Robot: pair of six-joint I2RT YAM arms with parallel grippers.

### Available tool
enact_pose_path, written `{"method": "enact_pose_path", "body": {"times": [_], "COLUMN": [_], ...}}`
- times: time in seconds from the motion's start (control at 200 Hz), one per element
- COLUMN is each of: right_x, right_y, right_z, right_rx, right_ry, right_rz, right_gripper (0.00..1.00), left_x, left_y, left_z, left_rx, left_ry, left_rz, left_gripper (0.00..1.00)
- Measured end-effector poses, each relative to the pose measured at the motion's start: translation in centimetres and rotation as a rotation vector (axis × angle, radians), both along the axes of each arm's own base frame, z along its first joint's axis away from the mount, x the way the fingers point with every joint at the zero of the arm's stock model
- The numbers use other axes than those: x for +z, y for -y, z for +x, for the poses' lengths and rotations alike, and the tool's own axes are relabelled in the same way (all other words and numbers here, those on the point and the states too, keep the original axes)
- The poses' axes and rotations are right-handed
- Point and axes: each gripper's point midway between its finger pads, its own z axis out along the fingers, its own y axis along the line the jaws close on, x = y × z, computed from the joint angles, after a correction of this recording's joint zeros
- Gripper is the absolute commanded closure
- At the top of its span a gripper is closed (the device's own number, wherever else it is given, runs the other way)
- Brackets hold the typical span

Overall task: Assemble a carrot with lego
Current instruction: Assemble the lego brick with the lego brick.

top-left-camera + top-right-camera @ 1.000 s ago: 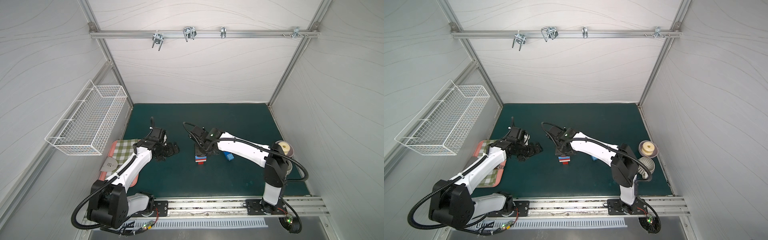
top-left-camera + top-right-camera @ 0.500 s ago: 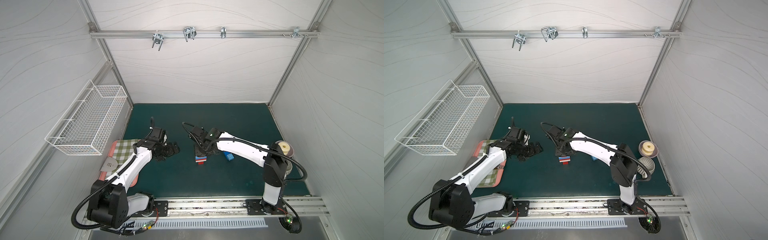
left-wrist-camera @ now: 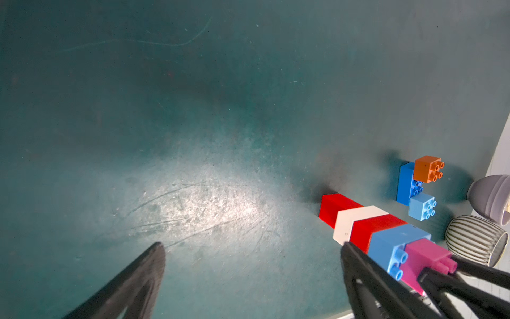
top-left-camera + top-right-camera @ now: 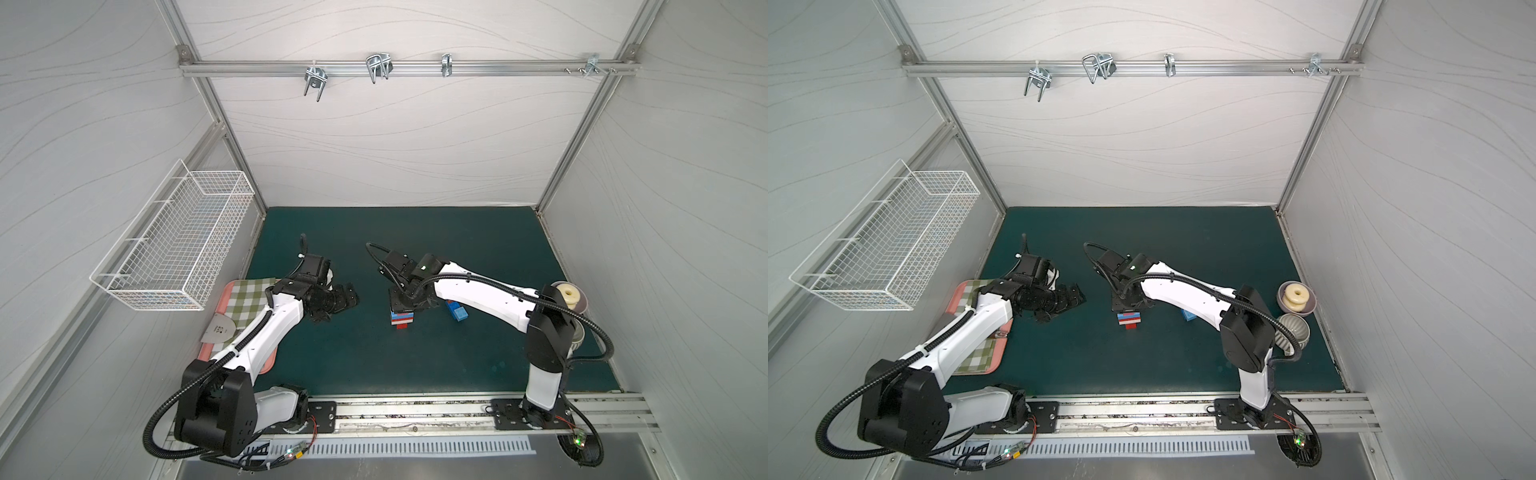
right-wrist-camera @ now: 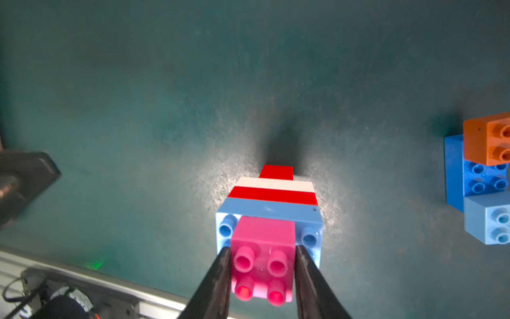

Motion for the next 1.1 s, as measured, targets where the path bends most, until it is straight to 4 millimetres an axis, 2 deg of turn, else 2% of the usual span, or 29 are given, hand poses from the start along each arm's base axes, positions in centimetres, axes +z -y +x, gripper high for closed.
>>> {"method": "enact_pose_path", "body": {"times": [0.135, 0.325, 0.695, 0.87, 1.101], "right_x": [-0.2, -0.1, 0.1, 1.4, 4.7], "right_y": [0.7, 0.8, 0.7, 0.6, 1.0], "right_z": [-0.1, -0.1, -0.2, -0.4, -0.5], "right_rx": [-0.003, -0.001, 0.001, 0.009, 0.055], "right_ry": [-0.017, -0.024, -0.03, -0.017, 0.042], "right_rz": [-0.023, -0.021, -0.01, 0.022, 0.1], "right_gripper": [0.54, 0.49, 0.46, 0.42, 0.29], "left_x": [0.0, 0.0, 0.0, 0.0, 0.0], "left_y": [-0.1, -0.1, -0.2, -0.2, -0.2], "left_z": [0.0, 0.0, 0.0, 0.0, 0.1], "left_rx": [0.002, 0.002, 0.005, 0.006, 0.007], "left_ry": [0.0, 0.001, 0.0, 0.0, 0.0], "left_rz": [0.0, 0.001, 0.001, 0.001, 0.001], "left_gripper": [0.01, 0.01, 0.01, 0.01, 0.01]}}
